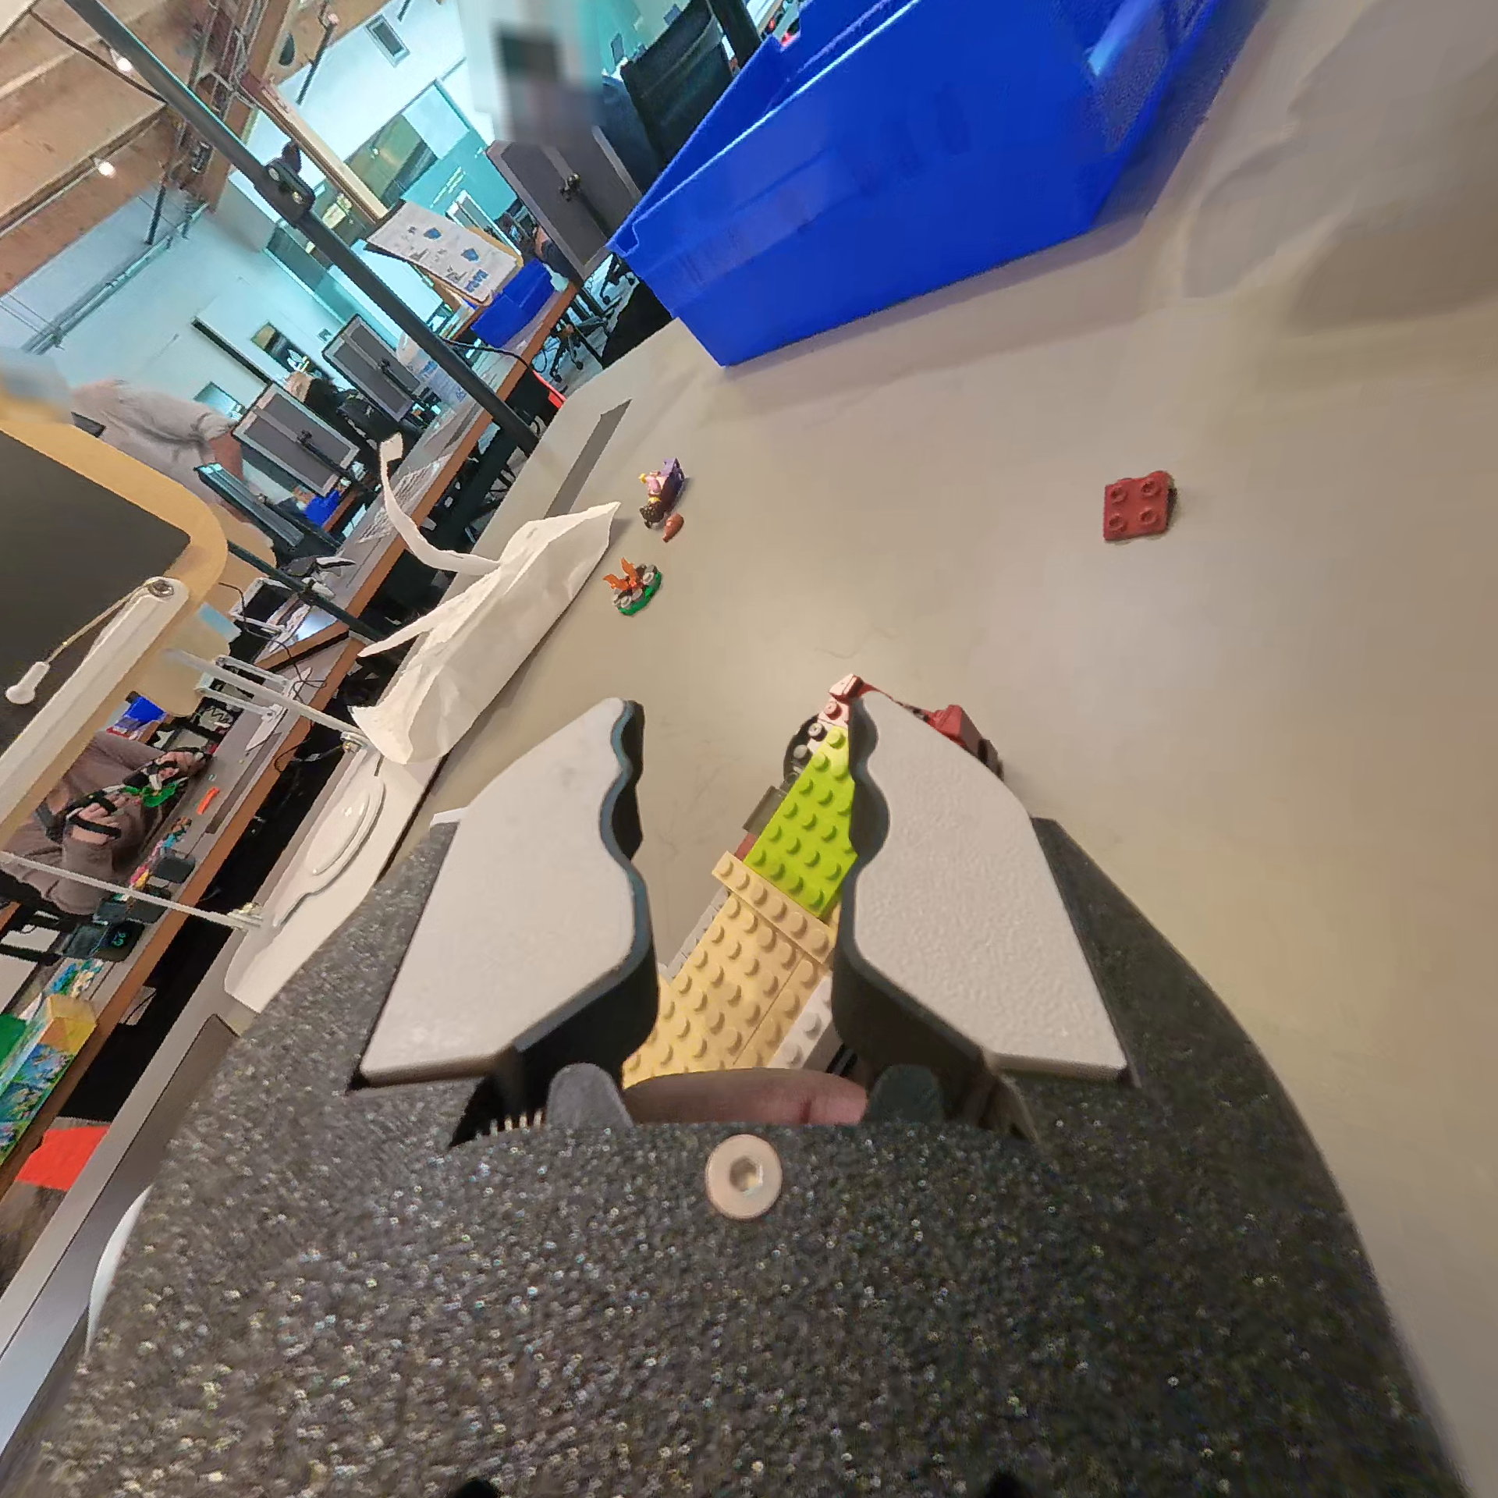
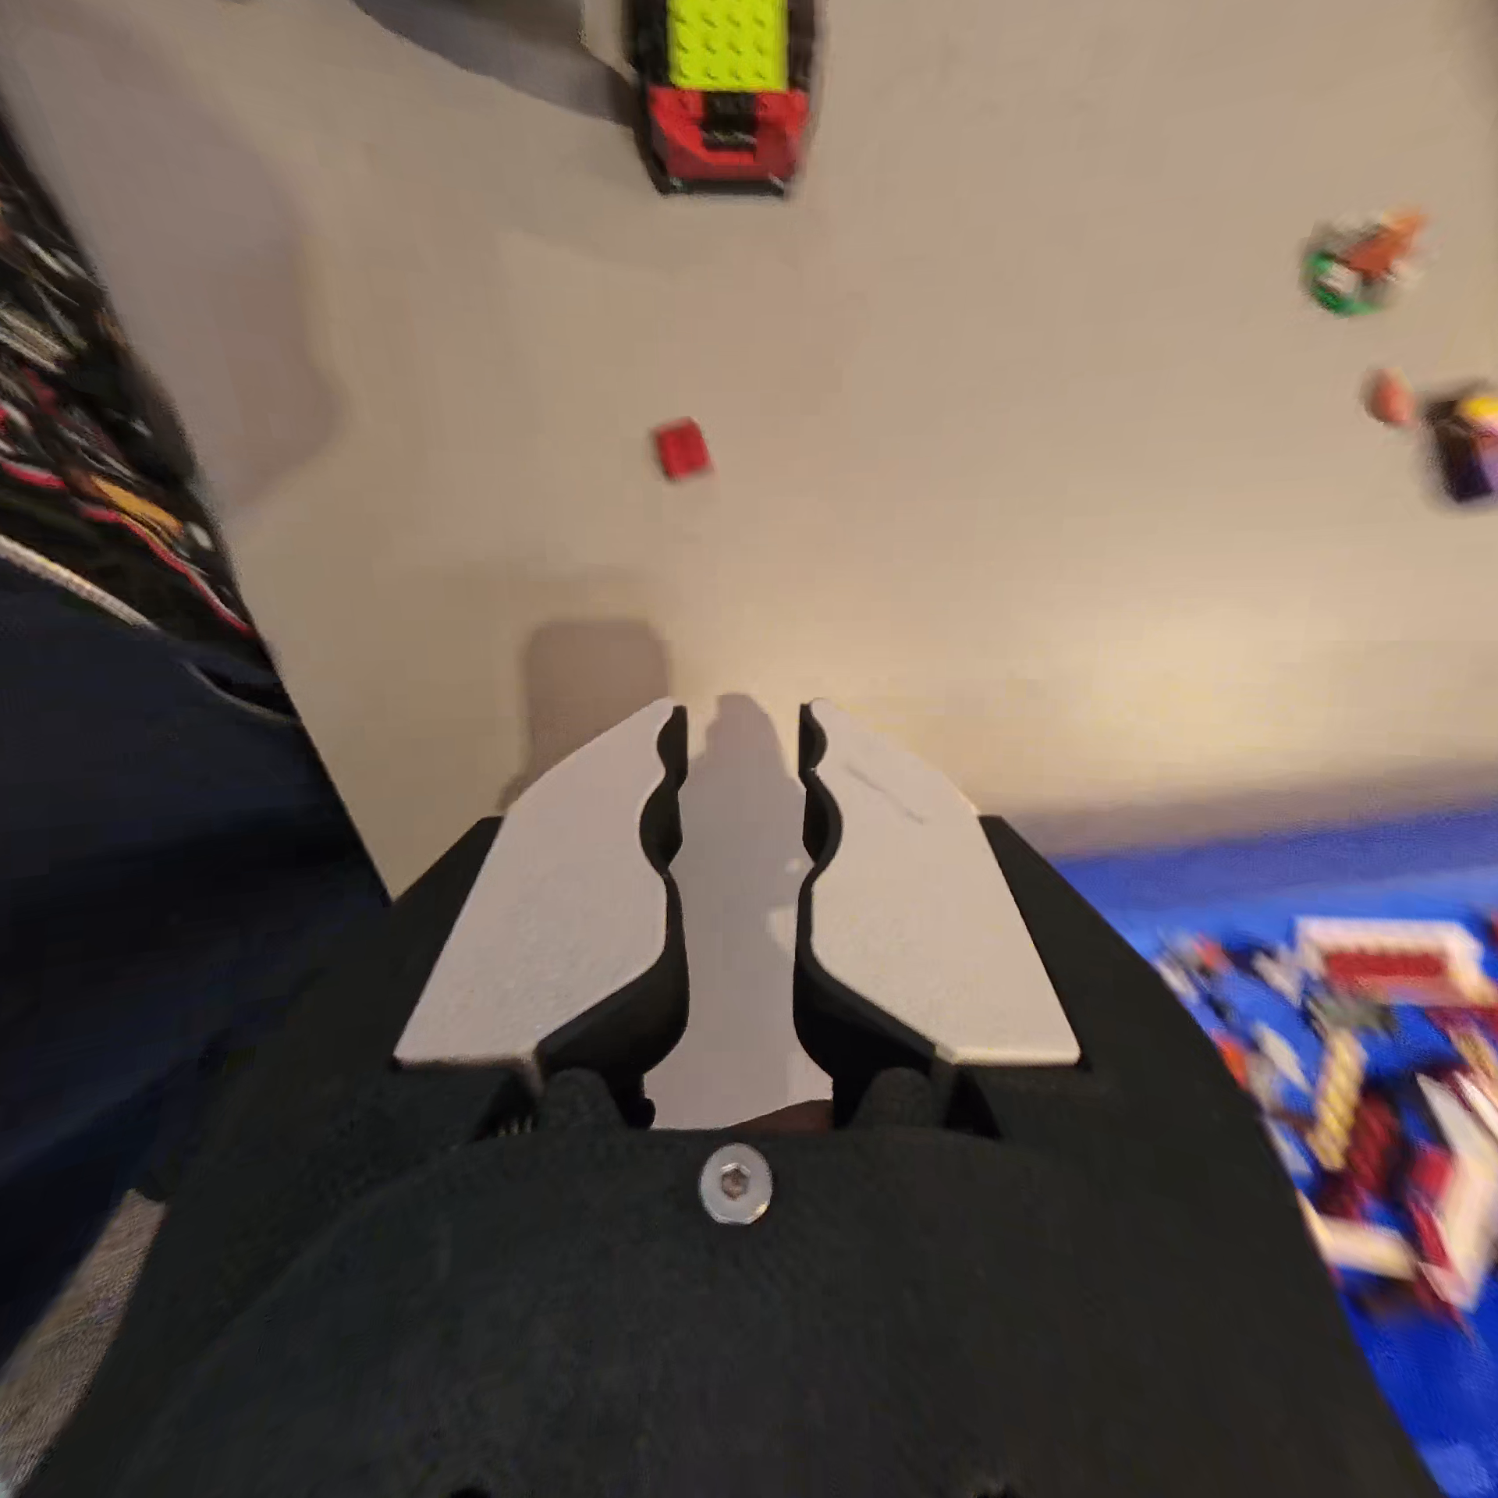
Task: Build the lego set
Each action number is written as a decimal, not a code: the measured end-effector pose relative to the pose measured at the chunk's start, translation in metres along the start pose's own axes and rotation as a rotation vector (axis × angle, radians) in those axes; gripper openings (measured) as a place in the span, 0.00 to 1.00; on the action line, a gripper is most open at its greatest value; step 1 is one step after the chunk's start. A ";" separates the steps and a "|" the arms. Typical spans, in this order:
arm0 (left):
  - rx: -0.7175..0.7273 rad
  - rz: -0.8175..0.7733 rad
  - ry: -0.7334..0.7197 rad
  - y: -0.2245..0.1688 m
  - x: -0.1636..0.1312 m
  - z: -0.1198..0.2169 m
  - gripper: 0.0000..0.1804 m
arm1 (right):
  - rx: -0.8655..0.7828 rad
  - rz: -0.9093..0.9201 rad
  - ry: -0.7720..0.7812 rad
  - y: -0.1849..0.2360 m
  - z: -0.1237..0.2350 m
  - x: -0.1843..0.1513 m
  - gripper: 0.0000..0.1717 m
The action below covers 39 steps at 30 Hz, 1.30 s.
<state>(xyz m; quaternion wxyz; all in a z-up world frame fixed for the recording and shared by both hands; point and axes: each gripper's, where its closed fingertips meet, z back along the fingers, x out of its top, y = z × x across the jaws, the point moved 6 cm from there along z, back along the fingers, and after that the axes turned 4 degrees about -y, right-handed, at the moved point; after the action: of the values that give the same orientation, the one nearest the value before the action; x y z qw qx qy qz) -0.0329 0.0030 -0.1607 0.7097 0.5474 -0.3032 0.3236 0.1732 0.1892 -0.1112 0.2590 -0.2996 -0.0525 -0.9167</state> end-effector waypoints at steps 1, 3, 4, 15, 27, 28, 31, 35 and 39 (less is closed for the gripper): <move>0.003 0.004 -0.003 0.001 0.001 -0.001 0.27 | -0.048 -0.004 0.015 -0.013 0.018 -0.010 0.15; 0.010 0.008 -0.010 0.002 0.003 -0.002 0.27 | -0.155 0.001 0.063 -0.045 0.048 -0.033 0.14; 0.014 0.009 -0.013 0.002 0.004 -0.003 0.27 | -0.199 0.003 0.105 -0.062 0.059 -0.046 0.14; 0.057 -0.004 0.006 0.003 0.008 -0.009 0.27 | -0.130 -0.006 0.672 -0.174 0.034 -0.147 0.07; 0.038 -0.021 0.004 0.002 0.007 -0.003 0.27 | -0.081 -0.130 0.846 -0.177 0.018 -0.162 0.06; 0.038 -0.027 0.005 0.001 0.007 -0.002 0.27 | -0.081 -0.130 0.864 -0.177 0.017 -0.163 0.05; 0.041 -0.042 0.013 0.000 0.007 -0.001 0.27 | -0.075 -0.109 0.917 -0.174 0.013 -0.165 0.05; 0.048 -0.042 0.008 0.001 0.009 0.000 0.27 | -0.088 -0.097 0.894 -0.173 0.012 -0.160 0.03; 0.054 -0.039 0.001 0.001 0.011 0.001 0.27 | -0.142 -0.105 0.802 -0.172 0.024 -0.150 0.03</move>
<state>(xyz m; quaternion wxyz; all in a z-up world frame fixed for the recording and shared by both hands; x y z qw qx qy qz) -0.0275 0.0034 -0.1511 0.7011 0.5719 -0.2831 0.3182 0.2015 0.4103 -0.1678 0.1905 0.0673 0.1009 -0.9742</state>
